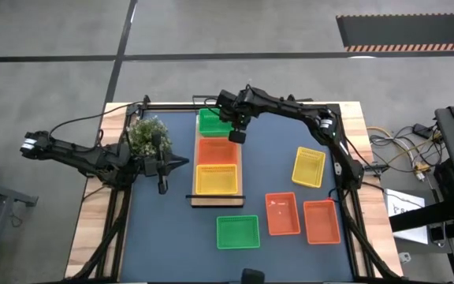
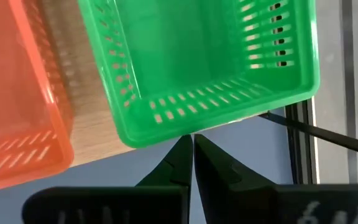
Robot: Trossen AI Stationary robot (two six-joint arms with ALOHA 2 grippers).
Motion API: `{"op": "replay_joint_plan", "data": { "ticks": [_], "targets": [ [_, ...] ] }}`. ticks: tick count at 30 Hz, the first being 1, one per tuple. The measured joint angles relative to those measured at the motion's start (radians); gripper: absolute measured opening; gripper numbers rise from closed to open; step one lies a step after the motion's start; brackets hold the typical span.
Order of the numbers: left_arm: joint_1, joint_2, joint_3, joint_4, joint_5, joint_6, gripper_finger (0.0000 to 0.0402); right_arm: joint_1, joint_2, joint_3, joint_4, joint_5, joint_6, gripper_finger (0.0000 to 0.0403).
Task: Stack baskets on shelf by color
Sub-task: Stack the top green bin on the green bin on the shelf, then stack the left orange bin on the orange bin on the shelf
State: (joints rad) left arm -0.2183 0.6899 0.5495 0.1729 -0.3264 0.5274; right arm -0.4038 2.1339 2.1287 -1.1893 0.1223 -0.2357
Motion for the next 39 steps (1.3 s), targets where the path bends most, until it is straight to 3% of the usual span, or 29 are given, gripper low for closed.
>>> {"op": "replay_joint_plan", "data": {
  "ticks": [9, 18, 29, 39],
  "targets": [
    [0.000, 0.002, 0.000, 0.000, 0.000, 0.000, 0.0002, 0.024, -0.074, 0.005, -0.052, 0.010, 0.044, 0.0008],
    [0.000, 0.005, 0.000, 0.001, 0.000, -0.005, 0.0002, 0.213, -0.266, -0.068, -0.084, 0.004, 0.185, 0.0008],
    [0.000, 0.010, 0.000, 0.003, 0.000, -0.018, 0.0002, 0.530, -0.497, -0.359, -0.034, -0.016, 0.688, 0.0008],
    [0.000, 0.010, 0.000, 0.024, 0.000, -0.024, 0.0002, 0.712, -0.506, -0.492, -0.032, -0.199, 1.207, 0.0008]
  ]
}}
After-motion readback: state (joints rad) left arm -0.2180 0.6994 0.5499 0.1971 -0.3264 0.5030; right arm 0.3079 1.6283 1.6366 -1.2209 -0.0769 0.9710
